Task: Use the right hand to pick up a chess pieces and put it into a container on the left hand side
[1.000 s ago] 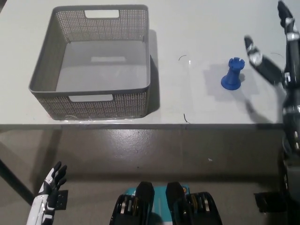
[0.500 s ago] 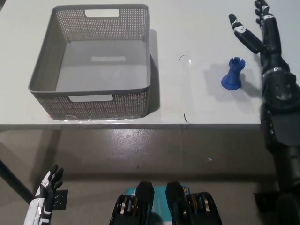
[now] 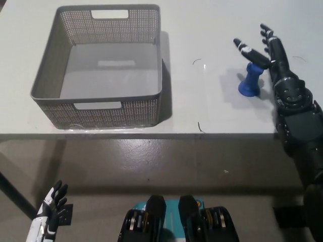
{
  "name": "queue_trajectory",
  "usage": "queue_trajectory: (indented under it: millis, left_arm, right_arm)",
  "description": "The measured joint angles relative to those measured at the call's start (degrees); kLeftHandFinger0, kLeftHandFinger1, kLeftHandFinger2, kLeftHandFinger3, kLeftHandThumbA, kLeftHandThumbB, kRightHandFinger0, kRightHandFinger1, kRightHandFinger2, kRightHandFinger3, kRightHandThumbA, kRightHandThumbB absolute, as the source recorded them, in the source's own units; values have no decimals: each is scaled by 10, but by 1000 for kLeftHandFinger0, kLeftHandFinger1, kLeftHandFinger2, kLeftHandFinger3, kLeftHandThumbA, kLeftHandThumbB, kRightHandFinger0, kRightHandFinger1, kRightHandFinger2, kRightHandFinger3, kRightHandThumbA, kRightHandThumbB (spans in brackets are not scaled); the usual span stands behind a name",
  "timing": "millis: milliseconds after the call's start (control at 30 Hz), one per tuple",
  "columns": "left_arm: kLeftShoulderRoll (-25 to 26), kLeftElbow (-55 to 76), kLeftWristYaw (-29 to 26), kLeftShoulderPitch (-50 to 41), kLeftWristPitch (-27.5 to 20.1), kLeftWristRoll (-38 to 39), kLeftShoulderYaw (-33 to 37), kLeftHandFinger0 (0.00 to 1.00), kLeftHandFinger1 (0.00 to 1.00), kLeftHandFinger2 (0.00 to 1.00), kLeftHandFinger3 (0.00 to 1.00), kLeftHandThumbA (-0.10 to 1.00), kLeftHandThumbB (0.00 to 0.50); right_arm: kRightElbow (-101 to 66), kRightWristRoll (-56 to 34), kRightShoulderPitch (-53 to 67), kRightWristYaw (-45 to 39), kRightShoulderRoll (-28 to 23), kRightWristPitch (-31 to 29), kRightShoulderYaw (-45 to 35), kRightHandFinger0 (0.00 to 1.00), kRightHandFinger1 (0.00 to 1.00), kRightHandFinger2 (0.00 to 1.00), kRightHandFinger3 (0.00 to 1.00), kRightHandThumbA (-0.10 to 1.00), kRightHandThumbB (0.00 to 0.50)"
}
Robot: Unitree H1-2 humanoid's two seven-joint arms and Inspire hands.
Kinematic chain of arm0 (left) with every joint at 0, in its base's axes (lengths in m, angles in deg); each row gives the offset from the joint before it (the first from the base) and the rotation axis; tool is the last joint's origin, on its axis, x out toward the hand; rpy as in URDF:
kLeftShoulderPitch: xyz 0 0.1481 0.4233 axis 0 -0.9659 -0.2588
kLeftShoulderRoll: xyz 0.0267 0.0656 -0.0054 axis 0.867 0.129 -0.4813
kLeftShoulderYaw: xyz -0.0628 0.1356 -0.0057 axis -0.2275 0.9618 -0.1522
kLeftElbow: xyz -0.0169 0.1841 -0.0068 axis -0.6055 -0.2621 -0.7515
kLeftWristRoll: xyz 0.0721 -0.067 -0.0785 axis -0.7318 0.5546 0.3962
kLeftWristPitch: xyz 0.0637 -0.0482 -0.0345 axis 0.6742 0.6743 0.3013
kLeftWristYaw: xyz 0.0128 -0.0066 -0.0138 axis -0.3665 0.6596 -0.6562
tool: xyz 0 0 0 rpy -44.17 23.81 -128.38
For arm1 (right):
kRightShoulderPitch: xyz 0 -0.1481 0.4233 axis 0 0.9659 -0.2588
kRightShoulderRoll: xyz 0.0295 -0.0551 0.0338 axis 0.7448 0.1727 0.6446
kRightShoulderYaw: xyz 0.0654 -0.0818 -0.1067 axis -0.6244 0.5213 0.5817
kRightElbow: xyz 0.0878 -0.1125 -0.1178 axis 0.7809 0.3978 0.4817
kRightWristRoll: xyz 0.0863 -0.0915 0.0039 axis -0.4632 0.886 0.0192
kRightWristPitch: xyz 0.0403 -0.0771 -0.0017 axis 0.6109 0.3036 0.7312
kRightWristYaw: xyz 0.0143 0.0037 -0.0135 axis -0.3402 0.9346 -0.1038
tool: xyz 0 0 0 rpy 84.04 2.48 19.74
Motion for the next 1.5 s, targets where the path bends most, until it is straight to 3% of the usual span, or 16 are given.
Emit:
queue_trajectory:
  millis: [367,433,600,1100,1267,1367,1400,1433,1467,1500]
  left_arm:
    - [2,0,1,0,-1,0,-3,1000,1000,1000,1000,1000,386]
    - [2,0,1,-1,-1,1,-3,1000,1000,1000,1000,1000,367]
    - [5,0,2,-1,-8,2,-4,1000,1000,1000,1000,1000,384]
    - [7,-1,6,0,-15,3,-5,1000,1000,1000,1000,1000,380]
    - [7,-2,6,0,-16,3,-6,1000,1000,1000,1000,1000,376]
    - [8,-3,7,1,-18,3,-6,1000,1000,1000,1000,1000,378]
    - [8,-3,7,1,-18,3,-6,1000,1000,1000,1000,1000,372]
    - [8,-3,7,2,-18,3,-6,1000,1000,1000,1000,1000,363]
    - [8,-3,7,2,-19,3,-6,1000,1000,1000,1000,1000,364]
    - [8,-3,7,3,-19,3,-6,1000,1000,1000,1000,1000,363]
  right_arm:
    - [93,-2,-20,10,-12,-4,17,1000,1000,1000,1000,774,500]
    - [105,-2,-21,11,-13,-5,18,1000,1000,1000,1000,780,500]
    - [127,-3,-22,13,-13,-14,26,1000,1000,1000,1000,818,500]
    - [155,-3,-25,22,-12,-31,34,1000,1000,1000,1000,795,500]
    - [163,-4,-29,25,-10,-35,37,1000,1000,1000,1000,715,500]
    - [168,-6,-30,30,-7,-40,33,1000,1000,1000,1000,577,500]
    - [168,-8,-30,31,-6,-42,31,981,1000,1000,1000,582,500]
    - [169,-12,-30,35,-4,-43,27,818,882,931,1000,570,500]
    - [170,-14,-30,39,-3,-45,26,738,791,851,1000,521,471]
    - [171,-16,-30,42,-2,-46,25,630,693,776,1000,482,490]
